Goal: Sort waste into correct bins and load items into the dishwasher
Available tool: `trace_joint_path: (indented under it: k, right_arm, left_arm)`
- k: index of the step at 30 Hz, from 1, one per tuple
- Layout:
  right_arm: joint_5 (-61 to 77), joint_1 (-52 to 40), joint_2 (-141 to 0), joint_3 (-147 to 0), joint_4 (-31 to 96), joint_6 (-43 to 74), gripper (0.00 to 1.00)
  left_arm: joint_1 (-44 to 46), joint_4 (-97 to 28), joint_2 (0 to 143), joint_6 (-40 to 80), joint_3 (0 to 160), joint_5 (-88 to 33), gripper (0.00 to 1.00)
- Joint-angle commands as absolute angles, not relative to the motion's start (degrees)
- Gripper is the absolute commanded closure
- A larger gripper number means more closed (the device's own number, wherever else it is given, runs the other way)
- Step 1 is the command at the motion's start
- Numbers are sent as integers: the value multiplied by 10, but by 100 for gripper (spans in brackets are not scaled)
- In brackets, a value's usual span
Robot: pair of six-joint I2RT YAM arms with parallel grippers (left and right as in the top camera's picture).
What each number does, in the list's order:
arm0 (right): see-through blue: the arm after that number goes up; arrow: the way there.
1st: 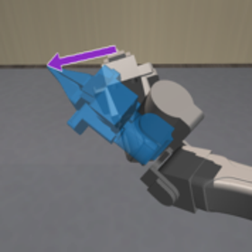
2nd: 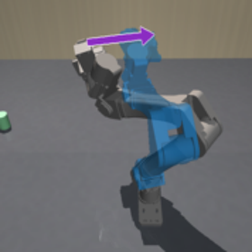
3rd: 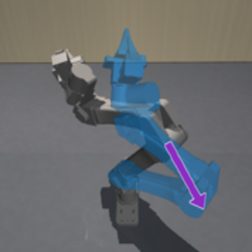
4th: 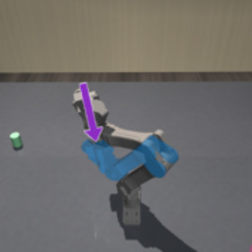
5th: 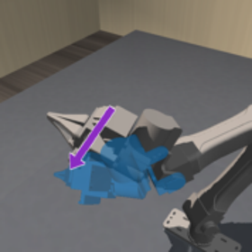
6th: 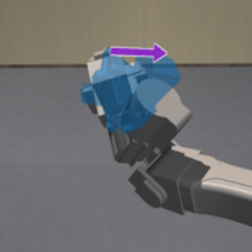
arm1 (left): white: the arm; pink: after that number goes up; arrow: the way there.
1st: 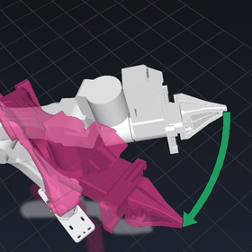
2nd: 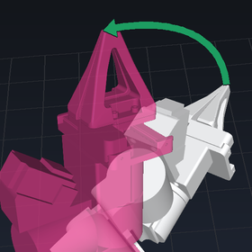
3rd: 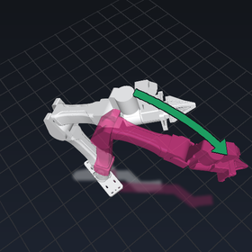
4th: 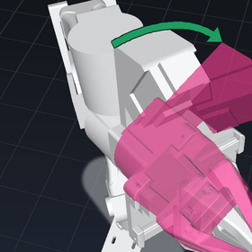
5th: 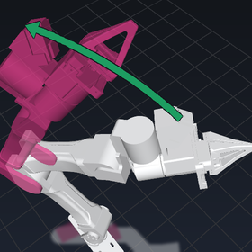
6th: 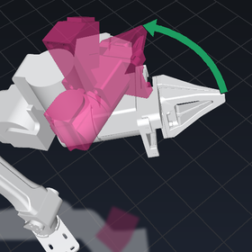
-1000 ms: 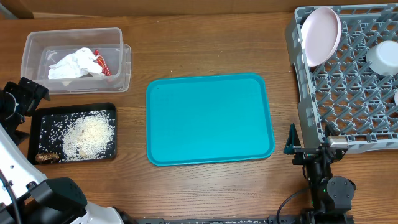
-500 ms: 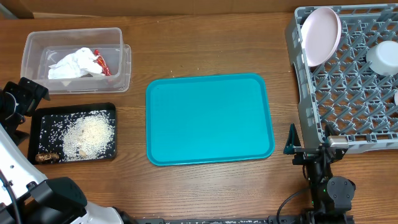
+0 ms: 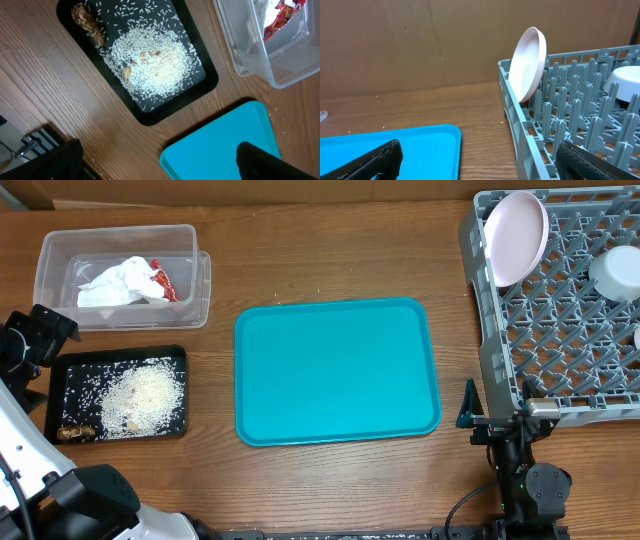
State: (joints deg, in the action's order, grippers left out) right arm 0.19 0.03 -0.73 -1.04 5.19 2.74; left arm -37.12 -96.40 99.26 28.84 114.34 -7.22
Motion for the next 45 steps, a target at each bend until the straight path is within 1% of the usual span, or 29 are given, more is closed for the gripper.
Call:
trace_joint_path:
  k: [1,6,10,18,26,30,35,38,41,45]
  right_arm:
    - [6,4,-2,-4,48,23,0]
    - [6,4,-2,-4,48,23,0]
    - [6,4,-2,-4,48,23,0]
    - [6,4,-2,-4,48,23,0]
    - [6,4,-2,-4,48,23,0]
    - [6,4,-2,-4,48,23,0]
    - [6,4,-2,-4,48,23,0]
    - [6,4,-2,-4,48,23,0]
    - [6,4,-2,-4,48,23,0]
    - [6,4,-2,-4,48,23,0]
  left_arm:
    - [-367,-965,994,294,1141,-66,0]
    - [-359,-968,994,276,1129,-57,0]
    - [-336,-966,994,257,1093,1,0]
    - [-268,-880,969,249,974,12,0]
    - [-163,-709,859,215,791,-26,0]
    - [-94,-623,785,210,687,-25,0]
    - [-22,-494,693,166,551,-24,0]
    - [-1,-405,637,161,464,-24,0]
    - [1,-311,571,166,366,-31,0]
    - [1,-216,504,171,258,-46,0]
